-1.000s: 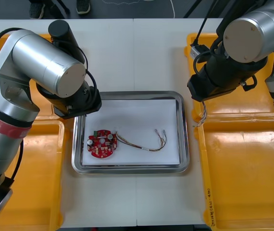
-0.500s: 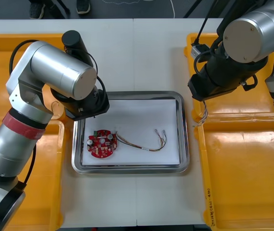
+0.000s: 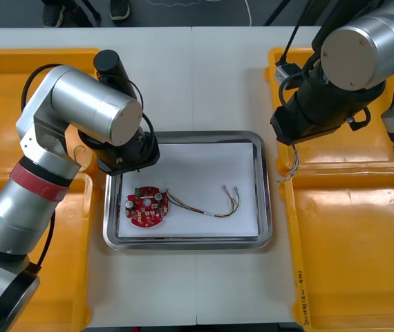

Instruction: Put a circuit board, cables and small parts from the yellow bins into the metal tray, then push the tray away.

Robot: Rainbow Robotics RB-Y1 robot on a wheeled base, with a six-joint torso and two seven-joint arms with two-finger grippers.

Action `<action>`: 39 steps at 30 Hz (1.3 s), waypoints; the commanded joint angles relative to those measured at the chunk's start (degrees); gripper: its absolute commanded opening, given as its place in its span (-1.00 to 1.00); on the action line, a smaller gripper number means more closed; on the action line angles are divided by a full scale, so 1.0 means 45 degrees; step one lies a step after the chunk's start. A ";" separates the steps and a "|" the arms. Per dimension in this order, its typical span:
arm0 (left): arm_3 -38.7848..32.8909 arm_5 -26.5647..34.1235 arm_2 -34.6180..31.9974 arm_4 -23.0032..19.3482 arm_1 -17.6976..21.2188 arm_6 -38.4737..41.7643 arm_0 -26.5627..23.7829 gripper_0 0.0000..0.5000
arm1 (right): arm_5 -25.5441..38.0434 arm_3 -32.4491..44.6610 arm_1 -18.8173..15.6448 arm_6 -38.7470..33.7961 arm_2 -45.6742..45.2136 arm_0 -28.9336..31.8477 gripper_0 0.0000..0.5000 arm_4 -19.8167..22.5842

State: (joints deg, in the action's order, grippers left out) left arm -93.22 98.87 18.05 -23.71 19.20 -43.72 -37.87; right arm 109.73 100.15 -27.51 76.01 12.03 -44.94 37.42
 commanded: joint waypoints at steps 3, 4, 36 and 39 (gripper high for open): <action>-0.0066 -0.0233 0.0423 0.0171 -0.0282 -0.0889 -0.0217 -1.00 | 0.0061 0.0440 0.0098 -0.0387 -0.0173 -0.0464 -1.00 -0.0113; -0.0066 -0.0233 0.0462 0.0171 -0.0282 -0.0889 -0.0217 -0.95 | 0.0061 0.0440 0.0098 -0.0387 -0.0193 -0.0464 -1.00 -0.0113; -0.0281 0.2473 -0.0377 -0.1235 0.0636 -0.0909 -0.3049 1.00 | 0.0061 0.0499 0.0098 -0.0095 -0.0173 -0.0444 -1.00 0.0316; -0.0281 0.2473 -0.0377 -0.1821 0.1026 -0.0850 -0.3615 1.00 | 0.0061 0.0616 0.0117 0.0101 -0.0173 -0.0444 -1.00 0.0453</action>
State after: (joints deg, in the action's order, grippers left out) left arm -93.07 109.43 17.63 -29.81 20.56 -43.76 -49.05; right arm 109.73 100.24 -27.50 76.02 12.03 -44.94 38.51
